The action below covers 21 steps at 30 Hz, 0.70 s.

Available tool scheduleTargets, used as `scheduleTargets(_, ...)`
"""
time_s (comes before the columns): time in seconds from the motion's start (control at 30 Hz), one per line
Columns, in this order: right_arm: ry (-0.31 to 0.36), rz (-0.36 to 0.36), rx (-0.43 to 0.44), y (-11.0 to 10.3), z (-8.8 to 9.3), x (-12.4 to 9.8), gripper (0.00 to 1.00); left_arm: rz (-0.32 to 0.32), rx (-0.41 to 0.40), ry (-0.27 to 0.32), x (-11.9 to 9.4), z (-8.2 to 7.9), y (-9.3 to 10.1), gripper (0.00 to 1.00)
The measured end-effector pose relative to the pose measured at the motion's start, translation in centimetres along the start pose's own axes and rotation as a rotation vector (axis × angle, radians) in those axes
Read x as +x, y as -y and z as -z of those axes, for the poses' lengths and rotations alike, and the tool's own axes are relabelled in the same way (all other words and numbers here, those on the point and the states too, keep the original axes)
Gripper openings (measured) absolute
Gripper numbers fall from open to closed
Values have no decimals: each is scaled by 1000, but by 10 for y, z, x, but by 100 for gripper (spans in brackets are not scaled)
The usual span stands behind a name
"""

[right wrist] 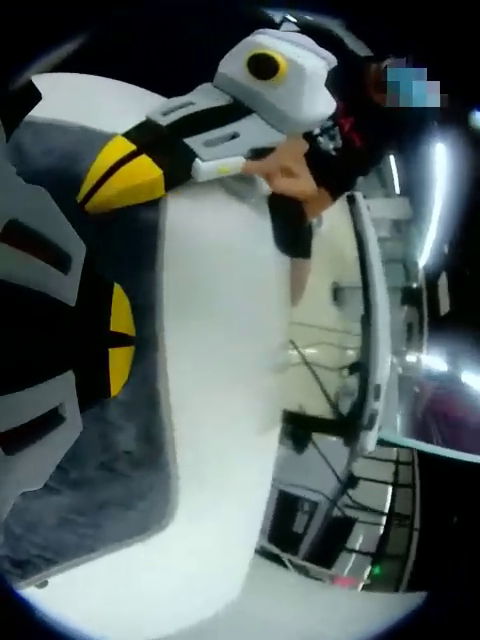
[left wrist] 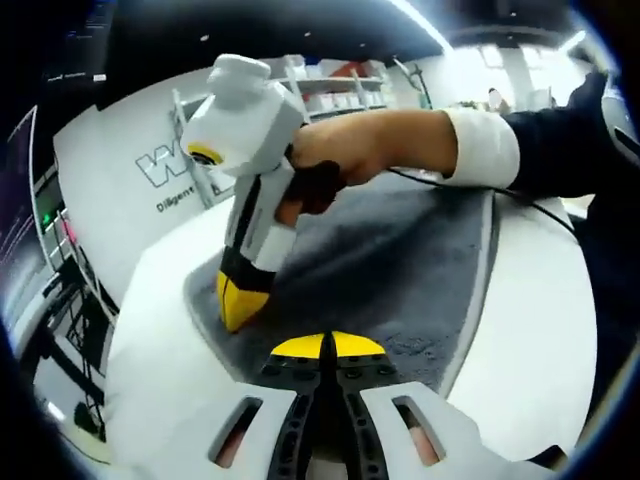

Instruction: Open the folded towel by lifting each exposed corner and separating the folded layers until the towel lies flat within the target outline without major curled edges

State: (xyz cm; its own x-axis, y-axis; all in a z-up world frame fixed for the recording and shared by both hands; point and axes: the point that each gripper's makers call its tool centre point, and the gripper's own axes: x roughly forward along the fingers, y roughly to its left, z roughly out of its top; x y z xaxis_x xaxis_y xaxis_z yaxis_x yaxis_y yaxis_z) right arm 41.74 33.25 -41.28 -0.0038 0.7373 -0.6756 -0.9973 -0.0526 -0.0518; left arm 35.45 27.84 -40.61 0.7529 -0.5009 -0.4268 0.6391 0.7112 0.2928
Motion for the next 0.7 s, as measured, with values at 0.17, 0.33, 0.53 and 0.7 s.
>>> scheduleTargets(0.17,14,35,-30,2,-4,5,0,1,-1,-2,-2,2,0,0)
scheduleTargets(0.33,21,50,-34,4,-6,7,0,-2,-25,-6,-5,5,-5,0)
scheduleTargets(0.53,28,66,-46,-7,-1,4,0,22,-72,0,-10,8,-7,0)
scheduleTargets(0.7,9,42,35,-4,0,-9,0,-1,-34,85,-12,-7,-12,1)
